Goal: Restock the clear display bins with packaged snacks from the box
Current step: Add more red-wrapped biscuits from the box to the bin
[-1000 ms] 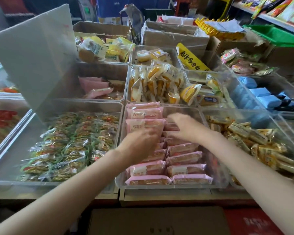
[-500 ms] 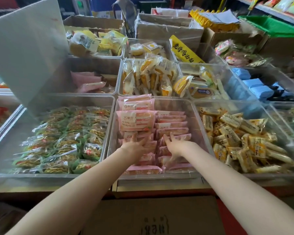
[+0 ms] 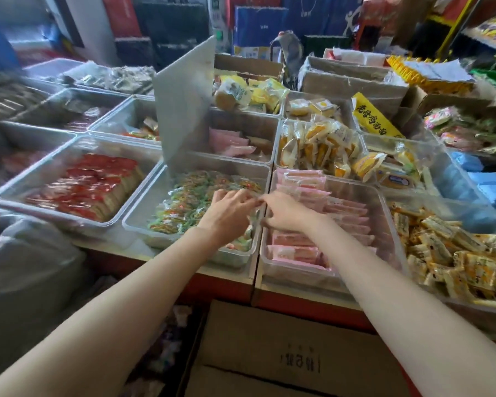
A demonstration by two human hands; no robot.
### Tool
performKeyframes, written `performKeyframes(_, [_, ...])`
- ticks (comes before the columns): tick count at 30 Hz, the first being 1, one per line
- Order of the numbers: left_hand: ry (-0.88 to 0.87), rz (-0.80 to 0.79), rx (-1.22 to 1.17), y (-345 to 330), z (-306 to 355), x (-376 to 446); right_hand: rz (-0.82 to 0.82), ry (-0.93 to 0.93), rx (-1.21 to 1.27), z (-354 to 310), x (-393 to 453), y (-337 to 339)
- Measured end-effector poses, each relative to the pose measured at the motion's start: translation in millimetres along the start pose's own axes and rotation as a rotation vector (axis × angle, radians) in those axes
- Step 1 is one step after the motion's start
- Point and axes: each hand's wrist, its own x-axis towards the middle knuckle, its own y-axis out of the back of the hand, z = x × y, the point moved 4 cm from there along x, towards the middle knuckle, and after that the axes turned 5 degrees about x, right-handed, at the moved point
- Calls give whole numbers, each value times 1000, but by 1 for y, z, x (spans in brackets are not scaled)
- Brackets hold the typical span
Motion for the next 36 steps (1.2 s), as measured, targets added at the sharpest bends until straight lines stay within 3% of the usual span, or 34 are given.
performKeyframes(4, [74, 23, 94, 20, -84, -60, -55, 65, -23, -94, 16, -38])
performKeyframes(12, [222, -95, 83, 27, -263, -203, -110, 113, 105, -299, 56, -131])
performKeyframes(16, [189, -102, 128, 38, -302, -211, -63, 87, 169, -342, 68, -142])
performKeyframes(23, [-5, -46, 19, 15, -285, -147, 94, -95, 215, -276, 101, -135])
performKeyframes(27, [-141, -82, -74, -7, -256, -95, 272, -222, 309, -201, 105, -118])
performKeyframes(30, [-214, -141, -101, -32, -234, -56, 357, -422, 333, -129, 106, -111])
performKeyframes(33, [-258, -196, -76, -54, -216, -23, 320, -520, 315, -82, 115, -110])
performKeyframes(36, [-304, -322, 37, -78, -200, -1, 153, -376, 232, -77, 136, -123])
